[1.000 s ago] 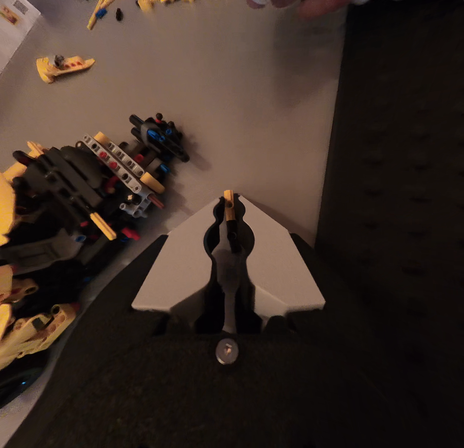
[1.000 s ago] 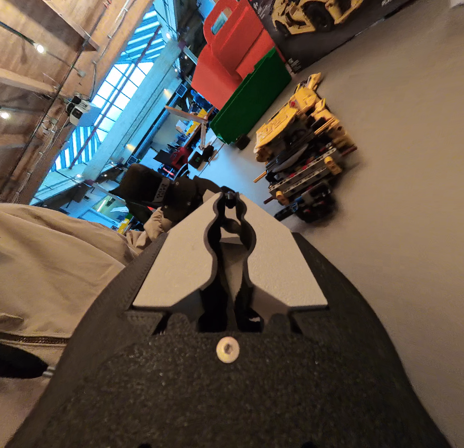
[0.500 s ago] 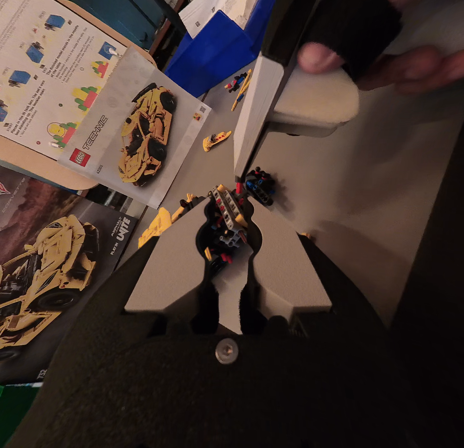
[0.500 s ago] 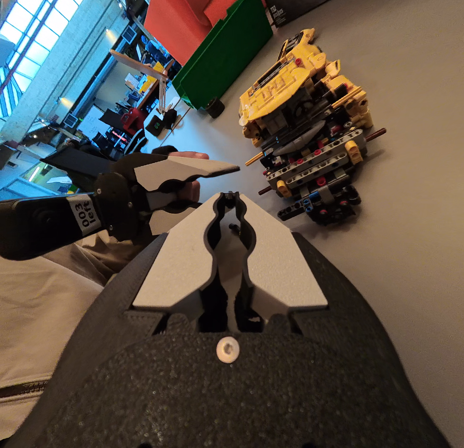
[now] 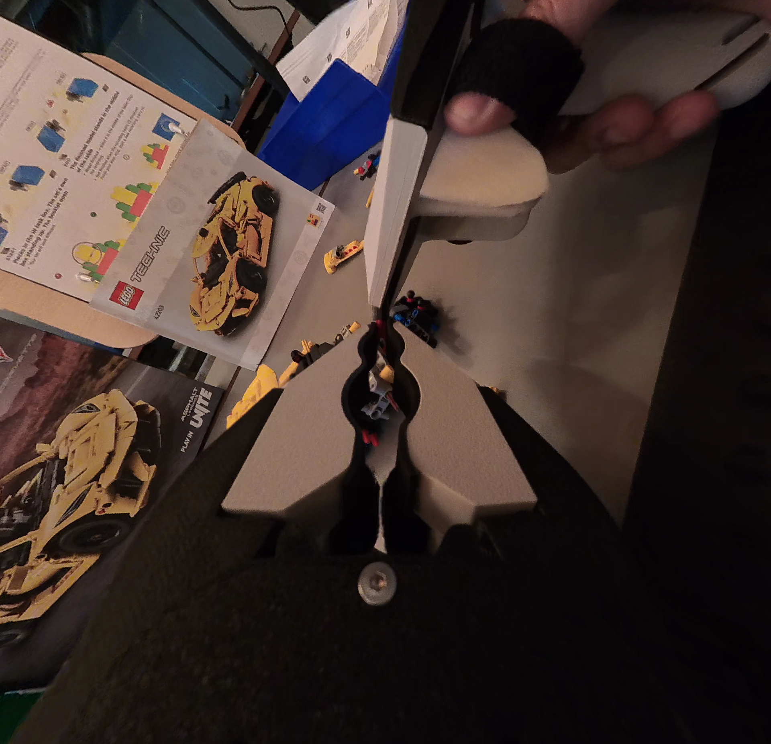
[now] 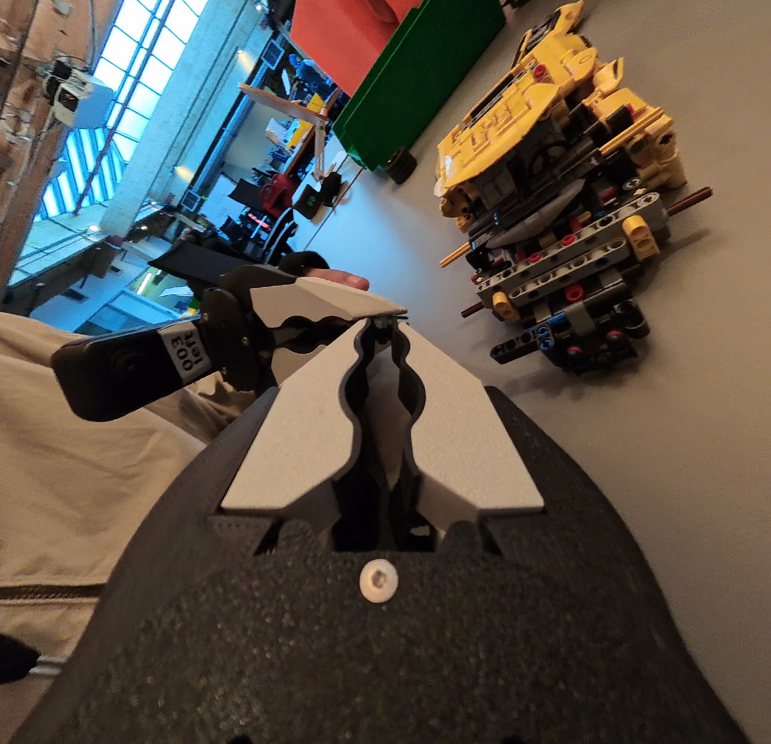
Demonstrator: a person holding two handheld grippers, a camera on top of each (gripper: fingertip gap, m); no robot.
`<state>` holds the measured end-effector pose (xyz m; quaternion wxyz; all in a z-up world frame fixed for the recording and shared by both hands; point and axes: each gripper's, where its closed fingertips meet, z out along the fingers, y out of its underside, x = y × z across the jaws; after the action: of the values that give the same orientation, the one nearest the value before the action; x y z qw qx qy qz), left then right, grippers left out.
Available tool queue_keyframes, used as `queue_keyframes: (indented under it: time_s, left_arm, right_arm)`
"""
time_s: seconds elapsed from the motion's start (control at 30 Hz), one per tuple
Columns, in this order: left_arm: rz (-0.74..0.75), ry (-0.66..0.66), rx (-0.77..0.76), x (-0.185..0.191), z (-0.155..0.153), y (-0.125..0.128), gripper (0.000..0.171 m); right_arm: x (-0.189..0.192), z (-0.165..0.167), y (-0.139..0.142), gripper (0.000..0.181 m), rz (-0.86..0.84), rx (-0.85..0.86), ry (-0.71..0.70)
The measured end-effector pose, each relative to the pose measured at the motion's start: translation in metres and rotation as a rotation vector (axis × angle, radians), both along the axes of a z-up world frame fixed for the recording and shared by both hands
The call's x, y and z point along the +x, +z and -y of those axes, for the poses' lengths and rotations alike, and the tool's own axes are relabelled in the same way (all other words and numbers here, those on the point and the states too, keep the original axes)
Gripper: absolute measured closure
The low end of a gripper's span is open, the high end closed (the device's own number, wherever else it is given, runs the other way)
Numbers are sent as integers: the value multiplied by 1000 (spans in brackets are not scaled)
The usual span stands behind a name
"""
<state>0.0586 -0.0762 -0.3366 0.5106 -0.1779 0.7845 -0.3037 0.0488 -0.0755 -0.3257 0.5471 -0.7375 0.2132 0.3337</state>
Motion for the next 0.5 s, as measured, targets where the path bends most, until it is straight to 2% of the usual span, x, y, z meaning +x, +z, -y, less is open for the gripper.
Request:
queue_keyframes:
  time_s: [0.13, 0.17, 0.2, 0.23, 0.3, 0.33, 0.4, 0.5]
  left_arm:
    - [3, -19, -13, -4, 1, 2, 169]
    - [-6, 22, 4, -2, -9, 0, 170]
    - [-11, 85, 35, 0, -29, -5, 170]
    - [-38, 98, -7, -3, -43, -7, 170]
    - [-68, 71, -194, -7, -47, 5, 170]
    - [-81, 45, -240, -6, -42, 8, 170]
    - [-104, 38, -219, -1, -34, 2, 170]
    - [-153, -2, -251, -1, -20, -1, 169]
  right_arm:
    - [-3, 3, 2, 175, -23, 14, 43]
    - [10, 8, 8, 175, -32, 46, -26]
    - [37, 26, 19, 175, -58, 116, -133]
    - [61, 50, 19, 175, -85, 133, -198]
    - [90, 86, 18, 176, -118, 147, -279]
    - [96, 94, 20, 176, -101, 137, -290]
    - [108, 103, 12, 176, -12, 42, -329]
    - [154, 137, -9, 175, 229, -160, -487]
